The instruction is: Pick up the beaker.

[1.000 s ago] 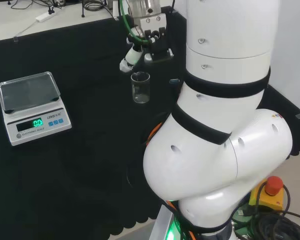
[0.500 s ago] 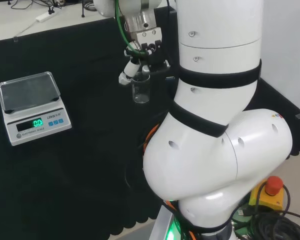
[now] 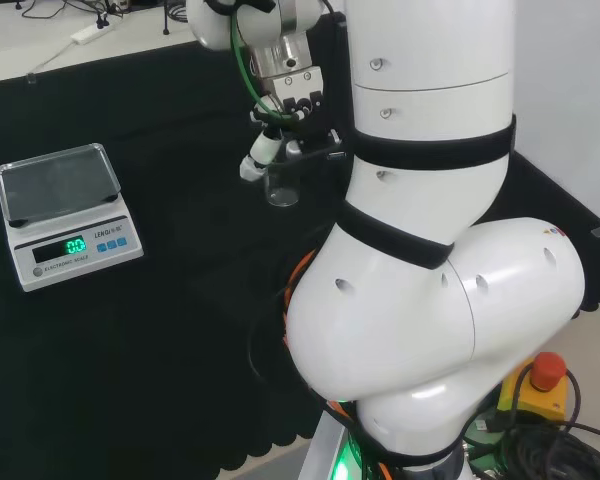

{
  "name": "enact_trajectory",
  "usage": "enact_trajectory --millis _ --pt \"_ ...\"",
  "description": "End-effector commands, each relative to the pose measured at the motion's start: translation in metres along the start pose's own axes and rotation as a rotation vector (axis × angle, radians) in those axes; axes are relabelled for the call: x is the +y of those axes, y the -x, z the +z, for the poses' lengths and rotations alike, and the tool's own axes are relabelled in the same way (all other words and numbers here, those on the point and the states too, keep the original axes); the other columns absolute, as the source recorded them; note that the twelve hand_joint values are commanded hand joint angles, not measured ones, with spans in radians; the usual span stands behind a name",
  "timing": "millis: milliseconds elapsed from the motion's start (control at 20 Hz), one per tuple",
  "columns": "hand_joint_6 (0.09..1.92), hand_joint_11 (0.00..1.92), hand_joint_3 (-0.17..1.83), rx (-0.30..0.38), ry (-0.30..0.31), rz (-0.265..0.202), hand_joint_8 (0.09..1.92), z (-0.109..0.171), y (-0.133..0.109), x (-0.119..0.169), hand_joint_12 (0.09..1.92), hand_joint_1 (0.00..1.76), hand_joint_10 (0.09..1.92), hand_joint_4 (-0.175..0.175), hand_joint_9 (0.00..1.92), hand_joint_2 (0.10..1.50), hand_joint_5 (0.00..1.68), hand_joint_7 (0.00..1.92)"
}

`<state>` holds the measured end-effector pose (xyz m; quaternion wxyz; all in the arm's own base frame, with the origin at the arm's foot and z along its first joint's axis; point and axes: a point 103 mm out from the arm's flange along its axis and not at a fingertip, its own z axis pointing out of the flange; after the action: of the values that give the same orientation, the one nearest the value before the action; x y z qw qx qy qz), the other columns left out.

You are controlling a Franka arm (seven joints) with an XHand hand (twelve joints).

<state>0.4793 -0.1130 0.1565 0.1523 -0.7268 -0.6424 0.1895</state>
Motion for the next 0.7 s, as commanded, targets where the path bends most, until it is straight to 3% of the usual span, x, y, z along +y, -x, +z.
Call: enact_trajectory --millis 50,700 --pt "0.09 0.37 0.36 -0.015 -0.004 0.007 0.66 0.004 0.003 0.008 1.42 0.67 0.91 -0.032 0.49 0.56 0.11 0.00" --pt "0.09 0.43 0.36 -0.061 -0.023 0.048 0.74 0.022 0.021 0.011 1.40 0.72 0.88 -0.032 0.58 0.57 0.14 0.07"
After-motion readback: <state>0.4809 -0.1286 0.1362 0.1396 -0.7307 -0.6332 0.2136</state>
